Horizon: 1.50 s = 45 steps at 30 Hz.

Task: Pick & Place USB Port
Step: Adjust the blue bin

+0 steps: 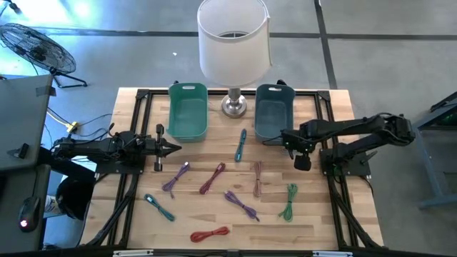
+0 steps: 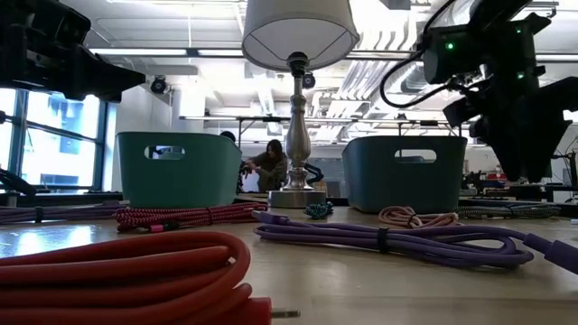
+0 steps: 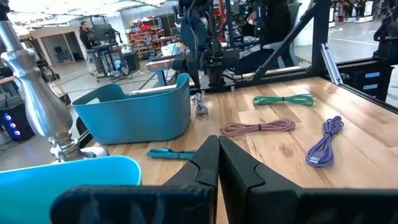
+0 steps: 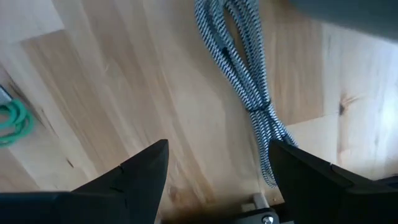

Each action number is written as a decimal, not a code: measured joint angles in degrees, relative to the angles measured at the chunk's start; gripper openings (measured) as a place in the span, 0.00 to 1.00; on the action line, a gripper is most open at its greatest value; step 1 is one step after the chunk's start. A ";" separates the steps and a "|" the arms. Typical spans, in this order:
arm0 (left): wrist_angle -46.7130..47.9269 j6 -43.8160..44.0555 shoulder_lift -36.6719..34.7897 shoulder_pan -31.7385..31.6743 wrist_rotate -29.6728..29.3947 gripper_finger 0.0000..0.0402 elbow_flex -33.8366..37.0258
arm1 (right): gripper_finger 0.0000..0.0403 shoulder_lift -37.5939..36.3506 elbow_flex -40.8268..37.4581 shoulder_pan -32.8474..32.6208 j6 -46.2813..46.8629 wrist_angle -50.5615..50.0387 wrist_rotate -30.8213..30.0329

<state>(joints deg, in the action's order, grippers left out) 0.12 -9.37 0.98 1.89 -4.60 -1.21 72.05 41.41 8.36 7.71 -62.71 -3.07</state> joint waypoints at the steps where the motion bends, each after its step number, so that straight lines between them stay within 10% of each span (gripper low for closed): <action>1: 0.00 0.00 0.00 0.00 0.00 0.01 0.00 | 0.67 0.00 0.00 0.00 0.18 -0.02 -0.50; 31: 0.09 0.00 0.00 0.00 1.12 0.01 0.01 | 0.67 0.00 0.00 0.02 19.71 3.90 -2.71; 45: 0.11 0.00 0.02 0.00 1.16 0.01 0.02 | 0.66 -0.04 -4.45 -0.11 12.29 8.94 -3.04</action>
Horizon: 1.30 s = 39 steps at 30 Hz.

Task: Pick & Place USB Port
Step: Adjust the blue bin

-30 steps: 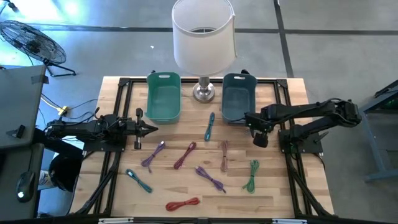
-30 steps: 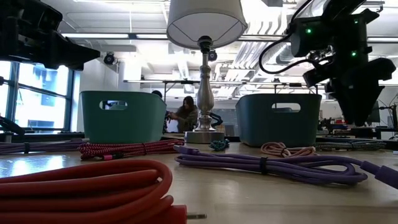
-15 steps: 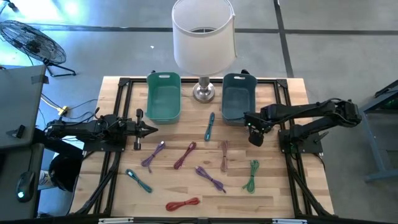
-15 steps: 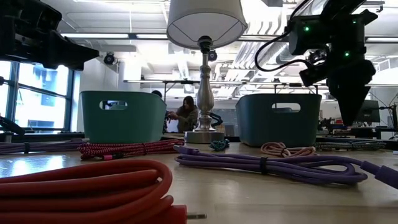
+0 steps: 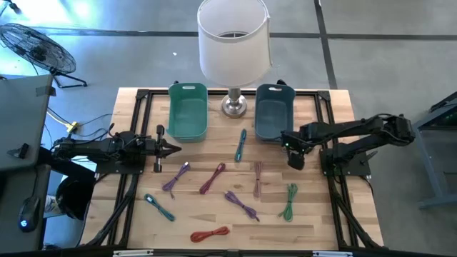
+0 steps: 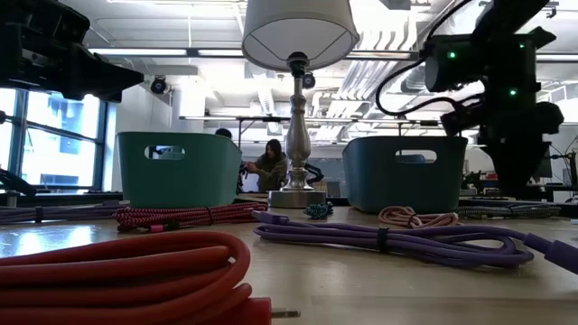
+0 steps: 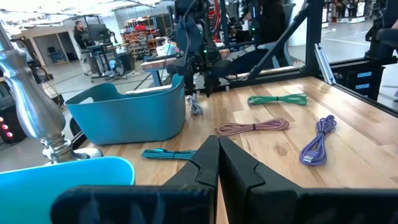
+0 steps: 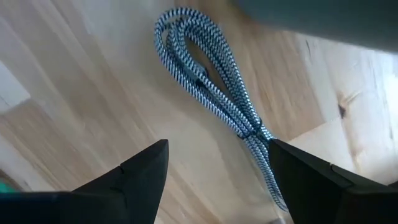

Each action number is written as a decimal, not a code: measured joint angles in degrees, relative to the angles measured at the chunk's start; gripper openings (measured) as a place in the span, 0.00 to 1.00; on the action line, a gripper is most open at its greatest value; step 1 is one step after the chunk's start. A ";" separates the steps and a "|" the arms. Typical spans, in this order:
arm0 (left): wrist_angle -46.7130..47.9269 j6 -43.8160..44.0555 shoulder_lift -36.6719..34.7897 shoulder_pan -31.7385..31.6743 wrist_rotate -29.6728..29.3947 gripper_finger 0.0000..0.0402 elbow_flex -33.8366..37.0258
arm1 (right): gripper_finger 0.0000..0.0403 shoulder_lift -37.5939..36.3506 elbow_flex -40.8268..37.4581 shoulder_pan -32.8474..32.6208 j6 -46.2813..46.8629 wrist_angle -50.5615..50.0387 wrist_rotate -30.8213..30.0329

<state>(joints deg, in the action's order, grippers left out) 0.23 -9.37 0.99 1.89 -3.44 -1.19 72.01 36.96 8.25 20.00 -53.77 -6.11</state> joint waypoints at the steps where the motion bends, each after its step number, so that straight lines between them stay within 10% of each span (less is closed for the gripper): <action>1: 0.00 0.00 0.00 0.00 0.02 0.01 0.00 | 0.67 0.00 0.07 0.00 0.11 0.46 -0.81; 39: 0.31 -2.49 0.00 0.00 1.57 0.01 0.00 | 0.66 0.70 -0.41 -5.47 3.13 1.79 -1.56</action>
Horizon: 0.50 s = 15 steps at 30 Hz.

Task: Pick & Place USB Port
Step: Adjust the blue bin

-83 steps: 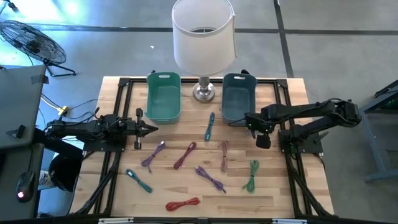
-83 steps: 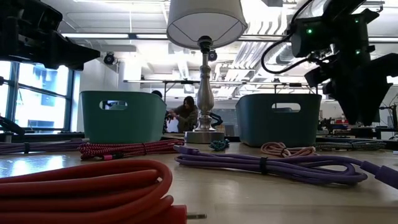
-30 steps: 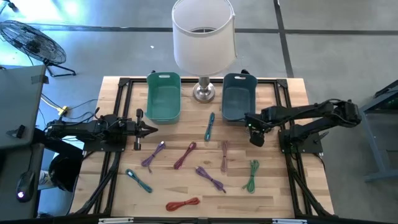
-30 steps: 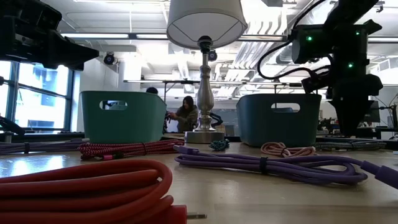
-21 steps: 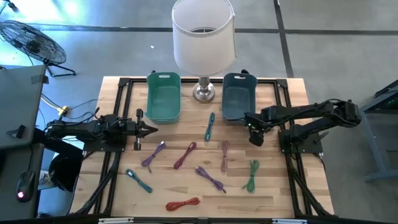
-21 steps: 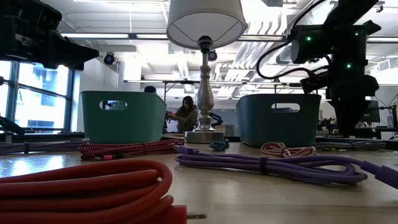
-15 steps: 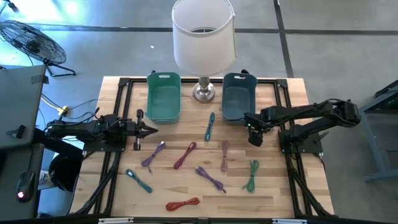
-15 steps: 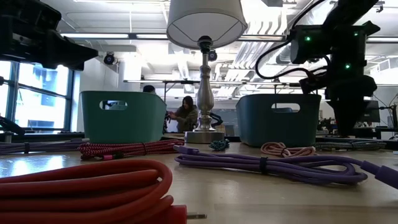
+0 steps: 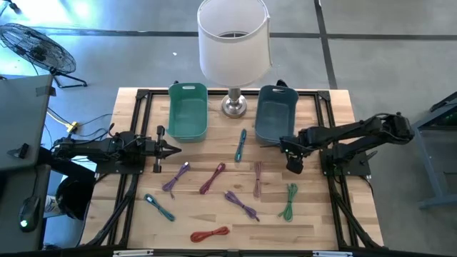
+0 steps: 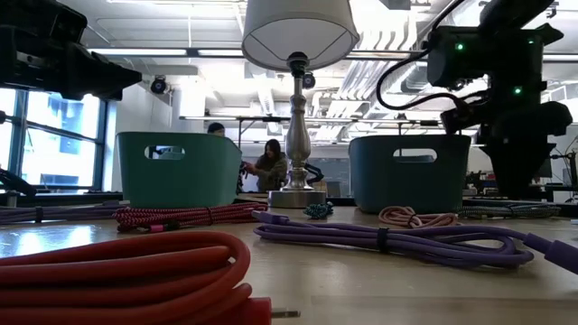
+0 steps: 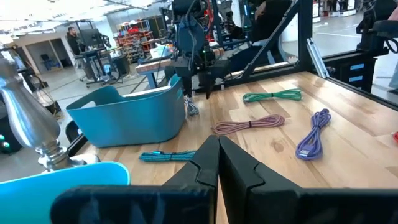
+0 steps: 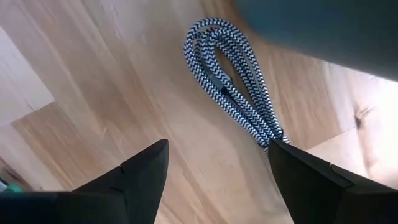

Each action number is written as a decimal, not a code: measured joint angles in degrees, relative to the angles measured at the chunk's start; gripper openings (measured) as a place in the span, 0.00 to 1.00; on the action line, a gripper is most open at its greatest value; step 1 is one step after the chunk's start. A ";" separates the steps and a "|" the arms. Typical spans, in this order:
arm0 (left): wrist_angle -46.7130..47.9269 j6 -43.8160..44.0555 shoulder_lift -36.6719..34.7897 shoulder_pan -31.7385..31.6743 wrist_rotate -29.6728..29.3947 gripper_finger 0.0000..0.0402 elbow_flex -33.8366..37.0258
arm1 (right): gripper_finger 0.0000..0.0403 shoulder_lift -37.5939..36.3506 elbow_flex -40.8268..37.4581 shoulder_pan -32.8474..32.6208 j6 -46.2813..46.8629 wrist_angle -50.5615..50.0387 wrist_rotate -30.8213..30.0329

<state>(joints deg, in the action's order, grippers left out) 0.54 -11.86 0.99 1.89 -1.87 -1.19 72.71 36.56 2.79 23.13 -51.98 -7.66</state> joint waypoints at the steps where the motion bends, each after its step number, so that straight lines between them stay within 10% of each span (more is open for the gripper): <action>1: 0.00 0.00 0.00 0.00 0.00 0.01 0.00 | 0.66 0.00 0.00 -0.18 0.00 -0.19 -0.20; 15: 0.00 -0.11 0.00 0.00 0.00 0.01 0.00 | 0.66 0.00 0.30 -1.33 -1.14 -0.24 -4.74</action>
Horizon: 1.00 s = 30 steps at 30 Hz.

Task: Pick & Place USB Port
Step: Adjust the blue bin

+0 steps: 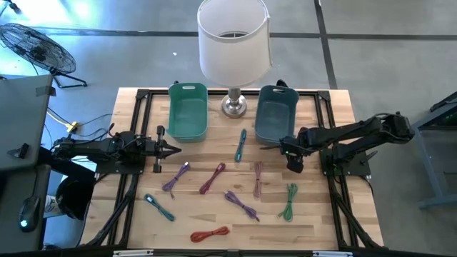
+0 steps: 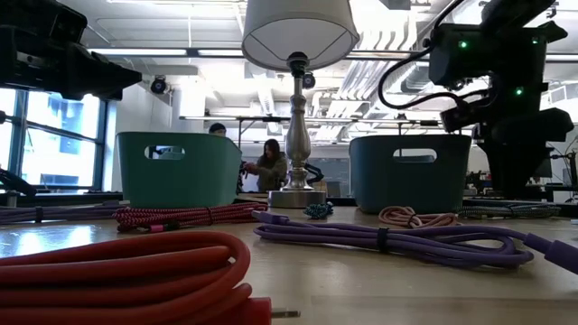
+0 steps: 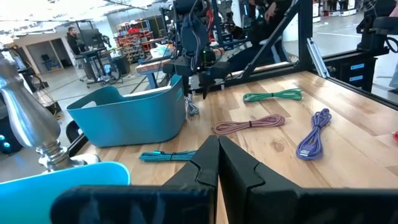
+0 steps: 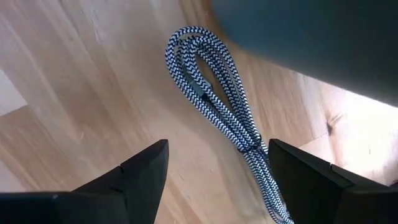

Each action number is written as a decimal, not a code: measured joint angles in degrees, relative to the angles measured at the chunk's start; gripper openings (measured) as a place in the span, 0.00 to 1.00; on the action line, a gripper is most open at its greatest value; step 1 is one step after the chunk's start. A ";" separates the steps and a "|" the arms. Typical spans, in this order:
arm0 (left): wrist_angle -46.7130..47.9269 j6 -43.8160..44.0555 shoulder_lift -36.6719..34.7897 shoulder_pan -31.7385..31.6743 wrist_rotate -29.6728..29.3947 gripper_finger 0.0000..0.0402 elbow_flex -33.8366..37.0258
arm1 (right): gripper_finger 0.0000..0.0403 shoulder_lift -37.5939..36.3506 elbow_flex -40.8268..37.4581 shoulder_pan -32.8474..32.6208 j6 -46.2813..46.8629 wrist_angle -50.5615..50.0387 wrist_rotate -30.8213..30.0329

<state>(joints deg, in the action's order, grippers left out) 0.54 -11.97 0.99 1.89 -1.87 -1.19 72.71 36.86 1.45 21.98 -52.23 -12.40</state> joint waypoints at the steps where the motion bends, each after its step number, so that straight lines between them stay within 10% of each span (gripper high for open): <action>1: 0.00 -0.02 -0.01 0.00 0.00 0.01 0.00 | 0.66 0.00 0.34 -0.02 -0.31 -0.02 -0.39; 19: -0.02 -2.80 0.00 0.00 -0.02 0.01 0.01 | 0.66 0.00 10.06 -5.74 4.47 -15.02 3.74; 30: -0.02 -2.87 -0.01 0.00 -0.02 0.01 0.00 | 0.66 0.00 10.06 -7.80 8.07 -9.21 -10.23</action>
<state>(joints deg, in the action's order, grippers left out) 0.51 -14.83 0.98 1.89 -1.89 -1.19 72.71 46.92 -6.35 30.05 -61.44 -22.63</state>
